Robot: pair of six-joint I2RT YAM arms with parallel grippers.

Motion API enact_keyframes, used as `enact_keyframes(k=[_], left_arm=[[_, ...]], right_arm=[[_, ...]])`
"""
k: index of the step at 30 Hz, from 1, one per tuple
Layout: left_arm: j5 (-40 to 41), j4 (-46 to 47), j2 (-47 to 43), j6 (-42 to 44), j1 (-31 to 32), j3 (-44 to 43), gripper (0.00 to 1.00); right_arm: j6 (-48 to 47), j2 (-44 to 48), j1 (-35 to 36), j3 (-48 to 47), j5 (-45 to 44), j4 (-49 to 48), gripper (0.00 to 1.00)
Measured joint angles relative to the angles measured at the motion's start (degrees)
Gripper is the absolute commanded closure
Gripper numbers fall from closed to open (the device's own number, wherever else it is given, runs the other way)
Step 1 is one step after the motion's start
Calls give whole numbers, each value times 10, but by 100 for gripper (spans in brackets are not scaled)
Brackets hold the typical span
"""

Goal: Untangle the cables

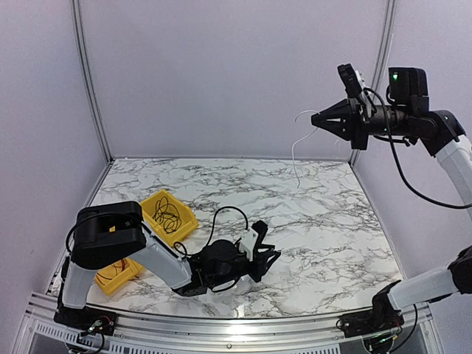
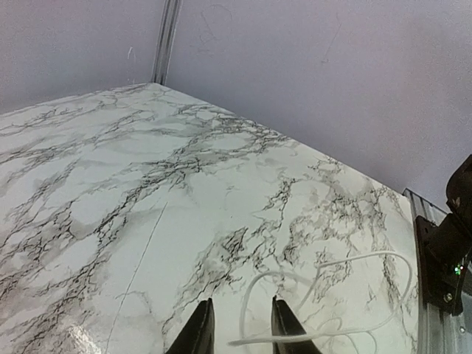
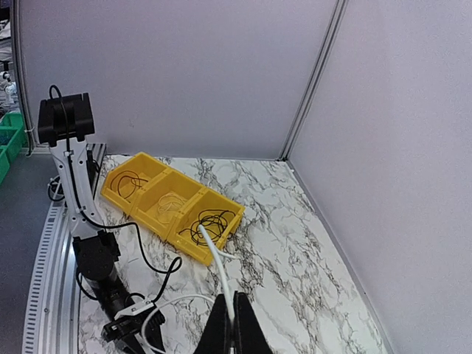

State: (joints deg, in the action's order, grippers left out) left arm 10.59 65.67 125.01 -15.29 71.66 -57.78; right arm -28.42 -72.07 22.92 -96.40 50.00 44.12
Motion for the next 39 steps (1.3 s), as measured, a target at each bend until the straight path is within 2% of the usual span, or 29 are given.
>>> enact_keyframes(k=[4,12,18,20,24,31,32,34,37,39], left_arm=[[8,0,-9,1,3,30,68],[46,0,-94,16,26,95,44],[93,1,-208,50,54,134,39],[98,1,-216,57,54,134,39],[116,-20,-221,93,54,107,36],[125,-49,-188,113,49,-19,34],[121,-50,-181,108,47,-34,35],[109,-56,-167,90,41,-58,46],[82,-65,-147,43,22,-85,76],[68,-70,-139,11,8,-92,92]], right_arm=[[1,7,0,24,-11,-14,100],[-2,19,0,50,-37,-34,100],[-3,43,0,128,-45,-59,100],[-3,45,0,163,-45,-65,100],[4,45,0,193,-30,-83,100],[17,45,5,215,-14,-103,100],[18,45,6,216,-13,-106,100],[20,45,7,219,-11,-111,100],[22,46,9,231,-10,-118,100],[23,47,9,242,-10,-122,100]])
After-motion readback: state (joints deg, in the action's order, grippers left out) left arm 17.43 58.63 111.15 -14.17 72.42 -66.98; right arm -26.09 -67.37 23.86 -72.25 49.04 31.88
